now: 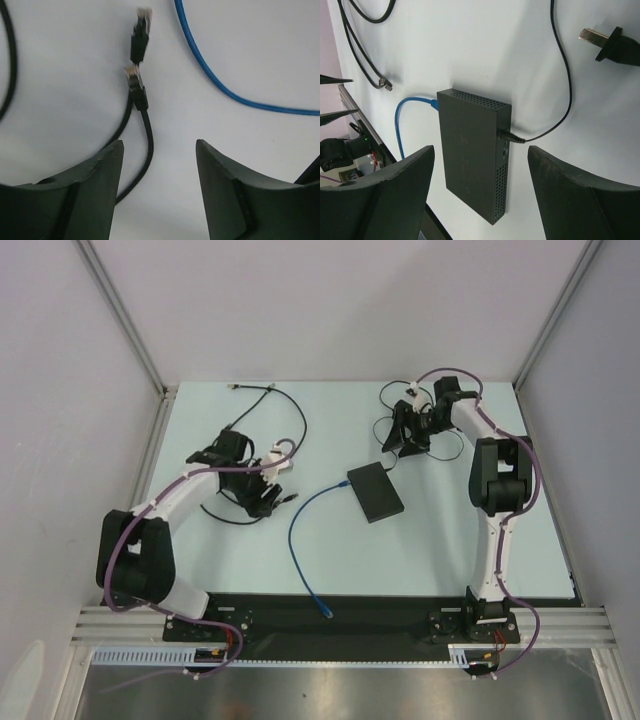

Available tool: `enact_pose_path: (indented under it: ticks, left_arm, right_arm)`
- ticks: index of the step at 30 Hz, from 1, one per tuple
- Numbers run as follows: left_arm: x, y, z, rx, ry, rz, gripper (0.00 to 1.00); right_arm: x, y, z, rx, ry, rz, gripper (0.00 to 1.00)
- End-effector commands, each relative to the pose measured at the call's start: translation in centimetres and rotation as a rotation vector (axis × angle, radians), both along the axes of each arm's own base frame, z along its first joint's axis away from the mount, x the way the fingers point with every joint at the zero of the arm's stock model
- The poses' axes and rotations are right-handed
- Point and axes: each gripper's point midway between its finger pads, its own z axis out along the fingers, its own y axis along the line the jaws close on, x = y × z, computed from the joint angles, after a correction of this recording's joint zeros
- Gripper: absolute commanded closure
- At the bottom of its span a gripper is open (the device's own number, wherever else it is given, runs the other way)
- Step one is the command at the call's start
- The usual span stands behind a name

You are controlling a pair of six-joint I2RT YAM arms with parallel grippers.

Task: Insert the plug into the switch port

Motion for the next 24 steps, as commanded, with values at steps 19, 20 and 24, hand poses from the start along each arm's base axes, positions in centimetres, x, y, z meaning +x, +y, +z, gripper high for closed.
enact_pose_path:
  ticks: [19, 20, 24]
  left_arm:
    - [1.7, 1.8, -7.2, 0.163, 0.064, 0.067, 0.58]
    - [1.4, 1.6, -7.5, 0.167, 0.072, 0.065, 0.65]
    - [-0.2, 0.7, -7.6, 0.196, 0.082, 0.030, 0.89]
  right_arm:
    - [-0.2, -2.2, 5.0, -0.073, -0.141, -0.005, 0.20]
    - [-0.1, -2.3, 5.2, -0.073, -0.146, -0.008, 0.20]
    - [0.1, -2.4, 5.3, -0.075, -0.142, -0.011, 0.22]
